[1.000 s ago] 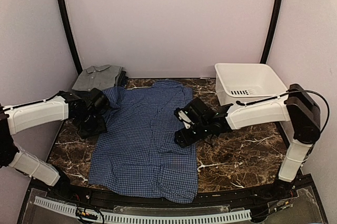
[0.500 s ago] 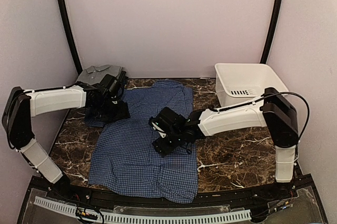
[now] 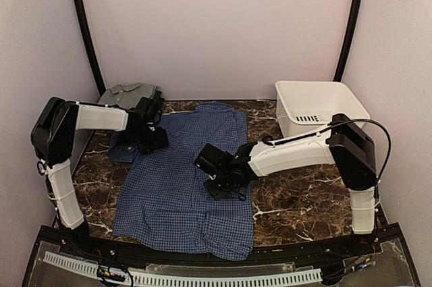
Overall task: Fold and stack the long sleeve shirts
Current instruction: Flatten out the crumpled shirt at the center of the board.
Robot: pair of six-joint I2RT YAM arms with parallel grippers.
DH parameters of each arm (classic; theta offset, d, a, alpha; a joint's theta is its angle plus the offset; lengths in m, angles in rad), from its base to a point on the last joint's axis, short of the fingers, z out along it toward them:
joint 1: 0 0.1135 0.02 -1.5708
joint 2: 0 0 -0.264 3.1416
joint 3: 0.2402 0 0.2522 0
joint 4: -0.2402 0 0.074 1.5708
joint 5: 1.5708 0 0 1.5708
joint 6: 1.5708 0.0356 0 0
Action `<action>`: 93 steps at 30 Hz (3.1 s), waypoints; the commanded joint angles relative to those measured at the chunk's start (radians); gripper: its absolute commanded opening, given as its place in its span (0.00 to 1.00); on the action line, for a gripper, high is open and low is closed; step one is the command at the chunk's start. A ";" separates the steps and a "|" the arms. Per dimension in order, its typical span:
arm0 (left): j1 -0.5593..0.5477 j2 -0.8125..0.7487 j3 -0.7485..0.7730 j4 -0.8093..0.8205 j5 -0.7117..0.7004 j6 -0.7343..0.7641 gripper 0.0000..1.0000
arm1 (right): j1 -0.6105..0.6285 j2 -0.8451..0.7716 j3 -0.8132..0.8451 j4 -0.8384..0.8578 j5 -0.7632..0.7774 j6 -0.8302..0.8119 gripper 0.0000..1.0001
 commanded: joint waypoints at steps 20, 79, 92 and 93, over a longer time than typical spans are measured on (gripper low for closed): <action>0.124 0.036 -0.032 -0.008 -0.052 0.080 0.69 | -0.565 -0.534 0.060 -0.015 0.099 -0.090 0.00; 0.020 -0.055 0.149 -0.109 0.147 0.215 0.70 | -0.570 -0.679 -0.457 -0.098 0.197 0.135 0.00; -0.261 -0.135 0.043 -0.167 0.428 0.229 0.58 | -0.780 -0.745 -0.567 -0.038 0.125 0.106 0.00; -0.277 -0.151 0.014 -0.170 0.433 0.221 0.57 | -0.780 -0.739 -0.567 -0.026 0.115 0.105 0.00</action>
